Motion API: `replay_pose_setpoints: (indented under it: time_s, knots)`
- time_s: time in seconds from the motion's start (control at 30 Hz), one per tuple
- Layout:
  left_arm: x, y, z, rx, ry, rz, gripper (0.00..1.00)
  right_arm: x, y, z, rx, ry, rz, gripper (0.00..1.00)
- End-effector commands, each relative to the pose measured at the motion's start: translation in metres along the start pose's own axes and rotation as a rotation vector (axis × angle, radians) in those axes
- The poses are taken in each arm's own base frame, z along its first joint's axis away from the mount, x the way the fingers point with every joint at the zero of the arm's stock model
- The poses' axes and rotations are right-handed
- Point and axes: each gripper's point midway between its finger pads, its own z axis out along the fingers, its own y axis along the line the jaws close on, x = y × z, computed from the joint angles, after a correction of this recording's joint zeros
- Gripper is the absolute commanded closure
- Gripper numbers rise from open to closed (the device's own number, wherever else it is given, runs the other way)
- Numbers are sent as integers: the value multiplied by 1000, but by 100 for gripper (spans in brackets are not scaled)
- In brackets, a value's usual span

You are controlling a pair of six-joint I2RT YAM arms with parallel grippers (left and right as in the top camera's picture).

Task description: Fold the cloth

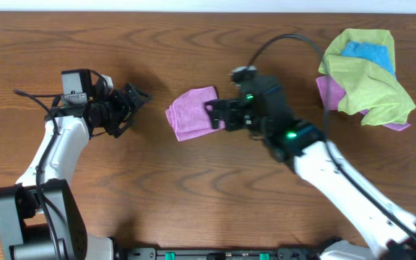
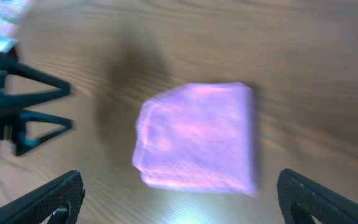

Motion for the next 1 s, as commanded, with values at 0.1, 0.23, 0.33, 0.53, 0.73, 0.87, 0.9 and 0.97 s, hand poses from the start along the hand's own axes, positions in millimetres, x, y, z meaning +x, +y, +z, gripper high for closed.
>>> replay_pose_setpoints:
  time_s: [0.1, 0.23, 0.33, 0.53, 0.73, 0.87, 0.9, 0.97]
  knots:
    - [36, 8, 16, -7, 87, 0, 5, 9, -35, -50, 90, 63, -88, 1]
    - [55, 3, 30, -5, 120, 16, 5, 23, -55, -76, 178, 107, -86, 1]
    - [62, 1, 39, -8, 110, 29, 5, 33, -60, -89, 192, 124, -77, 1]
    - [71, 9, 54, -28, 127, -7, 5, 68, -67, -109, 194, 123, -59, 1]
    - [84, 10, 76, -16, 190, -23, 5, 111, -77, -123, 188, 90, 54, 1]
    - [92, 11, 91, -22, 209, -23, 5, 125, -79, -133, 182, 60, 117, 1]
    - [92, 11, 94, -23, 208, -24, 5, 126, -78, -135, 178, 56, 126, 1]
    - [91, 15, 100, -38, 197, -41, 5, 126, -76, -139, 167, 46, 148, 1]
